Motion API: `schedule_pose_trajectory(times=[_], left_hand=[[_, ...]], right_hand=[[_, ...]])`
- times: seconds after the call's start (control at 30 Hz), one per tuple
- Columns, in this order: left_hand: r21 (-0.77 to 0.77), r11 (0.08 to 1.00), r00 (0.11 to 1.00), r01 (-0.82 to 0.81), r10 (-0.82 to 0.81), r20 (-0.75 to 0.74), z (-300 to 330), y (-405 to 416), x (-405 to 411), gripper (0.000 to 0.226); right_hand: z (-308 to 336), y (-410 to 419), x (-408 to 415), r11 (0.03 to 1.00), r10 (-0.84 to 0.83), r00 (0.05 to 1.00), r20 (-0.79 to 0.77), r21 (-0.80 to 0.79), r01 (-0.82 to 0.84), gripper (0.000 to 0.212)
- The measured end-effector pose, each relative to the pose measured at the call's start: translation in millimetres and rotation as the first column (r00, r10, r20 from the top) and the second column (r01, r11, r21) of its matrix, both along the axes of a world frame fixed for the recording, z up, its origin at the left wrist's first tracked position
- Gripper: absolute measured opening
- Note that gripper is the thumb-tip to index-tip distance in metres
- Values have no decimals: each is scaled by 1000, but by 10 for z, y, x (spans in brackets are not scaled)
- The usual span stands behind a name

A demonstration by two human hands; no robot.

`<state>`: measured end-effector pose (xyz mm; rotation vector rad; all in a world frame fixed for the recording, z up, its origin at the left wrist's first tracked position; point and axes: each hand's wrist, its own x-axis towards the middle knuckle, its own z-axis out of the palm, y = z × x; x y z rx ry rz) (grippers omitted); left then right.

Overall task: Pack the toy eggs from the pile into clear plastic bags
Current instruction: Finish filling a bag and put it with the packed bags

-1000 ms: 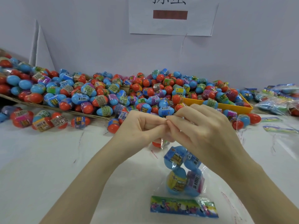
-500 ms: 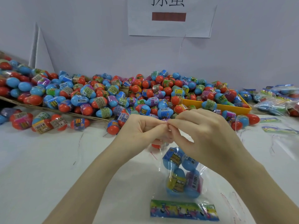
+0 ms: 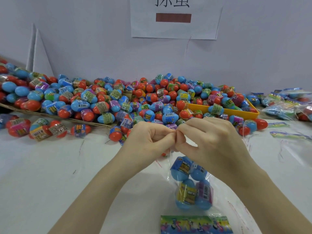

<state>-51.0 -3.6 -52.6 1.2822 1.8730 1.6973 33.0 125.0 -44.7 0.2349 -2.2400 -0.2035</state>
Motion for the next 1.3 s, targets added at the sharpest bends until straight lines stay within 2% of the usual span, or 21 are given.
schedule_pose_trajectory(times=[0.17, 0.3, 0.37, 0.43, 0.5, 0.53, 0.57, 0.63, 0.67, 0.7, 0.77, 0.87, 0.93, 1.0, 1.1, 1.17, 1.23, 1.27, 1.3], left_hand=[[-1, 1000, 1000, 5, -5, 10, -1, 9, -15, 28], [-7, 1000, 999, -2, 2, 35, -16, 6, -20, 24], [-6, 1000, 997, -7, 7, 77, -27, -4, -31, 25], [8, 1000, 995, -17, 16, 100, -31, -9, -48, 25], [8, 1000, 993, -23, 22, 112, -25, -5, -58, 25], [3, 1000, 993, -24, 24, 115, -25, -1, -64, 26], [-4, 1000, 993, -27, 28, 118, -27, 1, -72, 28], [-15, 999, 991, -41, 42, 128, -29, 2, -86, 31], [-22, 999, 990, -49, 52, 130, -32, 1, -93, 32], [-26, 998, 990, -57, 60, 129, -31, 1, -99, 32], [-34, 998, 989, -62, 66, 129, -27, -1, -105, 31], [-36, 997, 989, -72, 76, 129, -25, -2, -114, 30], [-37, 996, 989, -75, 79, 126, -24, -4, -116, 30], [-37, 996, 989, -80, 84, 123, -25, -5, -119, 30], [-34, 996, 989, -83, 86, 120, -25, -8, -126, 30], [-26, 996, 989, -85, 87, 118, -25, -12, -135, 29], [-21, 996, 989, -87, 89, 121, -24, -15, -143, 27], [-19, 996, 989, -88, 90, 120, -24, -16, -146, 27], [-18, 996, 989, -91, 92, 117, -25, -17, -149, 27]], right_hand=[[-6, 14, -8, 985, -37, 999, 34, -167, 42, 27], [-16, 16, -10, 956, -29, 999, 43, -291, 40, 19], [21, 112, 32, 927, -39, 999, -9, -374, 33, 20], [102, 299, 112, 854, -134, 986, -97, -516, 65, 22], [123, 622, 224, 726, -358, 928, -103, -656, 208, 21], [90, 846, 299, 634, -480, 876, -55, -711, 302, 21], [33, 1081, 411, 511, -589, 808, 24, -764, 395, 24], [-80, 1421, 646, 185, -720, 647, 251, -829, 528, 41], [-145, 1541, 765, 58, -742, 569, 353, -812, 580, 45], [-187, 1615, 847, 0, -751, 512, 417, -775, 631, 42], [-218, 1626, 881, 1, -734, 473, 487, -696, 718, 29], [-113, 1516, 782, 135, -695, 522, 494, -624, 770, 54], [-38, 1433, 702, 230, -733, 486, 477, -498, 836, 61], [22, 1359, 659, 328, -690, 533, 490, -446, 833, 64], [42, 1284, 621, 394, -521, 650, 553, -520, 758, 76], [15, 1272, 604, 401, -529, 655, 540, -522, 753, 59], [41, 1254, 584, 403, -524, 693, 495, -572, 714, 28], [55, 1234, 573, 384, -541, 694, 474, -596, 706, 23], [65, 1211, 569, 394, -587, 680, 439, -579, 714, 33]])
